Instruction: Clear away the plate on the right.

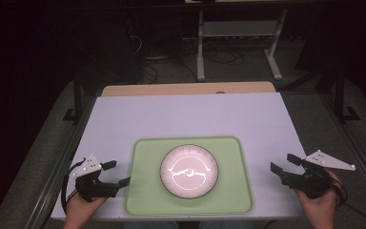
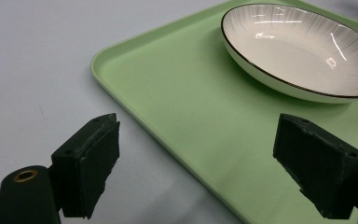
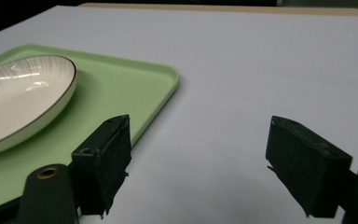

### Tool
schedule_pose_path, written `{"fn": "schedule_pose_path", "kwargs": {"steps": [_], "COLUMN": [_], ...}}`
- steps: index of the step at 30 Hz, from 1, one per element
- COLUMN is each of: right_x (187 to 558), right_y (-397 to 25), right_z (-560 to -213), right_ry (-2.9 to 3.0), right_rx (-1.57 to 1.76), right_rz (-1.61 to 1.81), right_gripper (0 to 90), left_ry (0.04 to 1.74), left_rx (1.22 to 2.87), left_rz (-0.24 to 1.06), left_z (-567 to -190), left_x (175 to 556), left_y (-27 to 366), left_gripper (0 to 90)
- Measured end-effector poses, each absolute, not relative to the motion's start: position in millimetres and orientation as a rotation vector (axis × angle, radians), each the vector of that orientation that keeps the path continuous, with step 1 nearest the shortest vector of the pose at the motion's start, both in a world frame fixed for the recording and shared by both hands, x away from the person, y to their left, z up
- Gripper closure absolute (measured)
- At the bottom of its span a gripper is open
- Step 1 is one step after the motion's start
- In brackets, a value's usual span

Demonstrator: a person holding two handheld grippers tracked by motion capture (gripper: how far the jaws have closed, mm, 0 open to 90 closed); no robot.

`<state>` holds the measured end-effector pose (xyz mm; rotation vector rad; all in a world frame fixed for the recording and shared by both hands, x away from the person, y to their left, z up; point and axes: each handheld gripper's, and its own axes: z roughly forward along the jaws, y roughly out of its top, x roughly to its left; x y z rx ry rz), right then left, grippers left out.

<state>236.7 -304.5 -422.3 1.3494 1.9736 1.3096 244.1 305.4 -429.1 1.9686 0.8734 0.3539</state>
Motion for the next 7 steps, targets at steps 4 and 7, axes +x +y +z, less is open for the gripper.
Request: {"fn": "schedule_pose_path", "kwargs": {"steps": [4,7], "right_x": [234.4,236.8], "right_y": [-302.4,-300.4], "right_z": [-425.2,-427.7], "right_ry": [1.983,2.003], "right_rx": [1.348,1.354], "right_rz": [1.279,1.264], "right_gripper": [21.5,21.4], "left_ry": [0.876,0.877], "left_rx": [1.962,1.962], "left_rz": [0.355,0.36], "left_z": [-428.5,-428.3], "left_x": [244.1,243.9], "left_y": [305.6,306.4], "left_gripper": [14.4,14.4]}}
